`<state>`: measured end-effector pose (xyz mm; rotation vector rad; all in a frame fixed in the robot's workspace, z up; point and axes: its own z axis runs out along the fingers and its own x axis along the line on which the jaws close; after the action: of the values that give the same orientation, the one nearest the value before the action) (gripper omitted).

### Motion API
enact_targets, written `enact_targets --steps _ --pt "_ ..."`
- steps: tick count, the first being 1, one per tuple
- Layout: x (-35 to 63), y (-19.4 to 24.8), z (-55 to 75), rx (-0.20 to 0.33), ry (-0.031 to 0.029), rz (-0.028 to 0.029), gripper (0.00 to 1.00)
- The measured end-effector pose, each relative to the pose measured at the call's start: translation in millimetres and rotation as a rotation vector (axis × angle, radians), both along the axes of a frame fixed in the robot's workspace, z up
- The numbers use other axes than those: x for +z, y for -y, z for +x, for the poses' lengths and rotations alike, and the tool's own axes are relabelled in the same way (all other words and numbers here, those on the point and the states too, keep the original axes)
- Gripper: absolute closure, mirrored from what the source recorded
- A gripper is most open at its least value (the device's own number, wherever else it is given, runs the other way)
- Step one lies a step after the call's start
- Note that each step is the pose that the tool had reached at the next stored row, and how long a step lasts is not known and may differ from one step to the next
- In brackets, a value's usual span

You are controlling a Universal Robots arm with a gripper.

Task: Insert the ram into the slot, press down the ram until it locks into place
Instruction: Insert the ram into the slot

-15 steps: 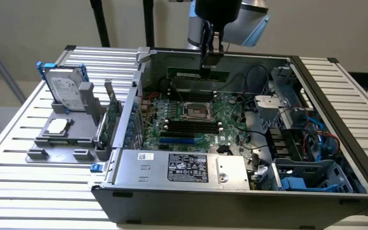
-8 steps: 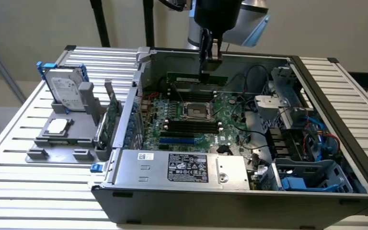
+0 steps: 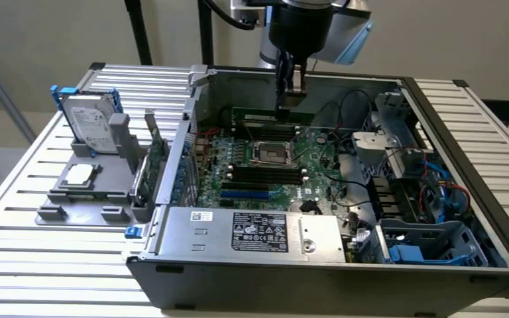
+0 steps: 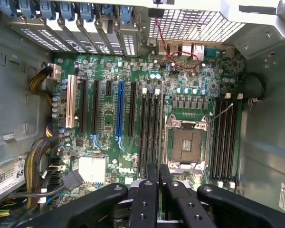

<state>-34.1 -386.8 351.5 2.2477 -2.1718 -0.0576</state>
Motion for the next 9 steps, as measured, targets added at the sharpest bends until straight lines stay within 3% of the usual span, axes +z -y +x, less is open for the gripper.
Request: enact_targets --steps 9 --pt "-16.4 0.2 8.9 0.001 0.0001 0.0002 0.87"
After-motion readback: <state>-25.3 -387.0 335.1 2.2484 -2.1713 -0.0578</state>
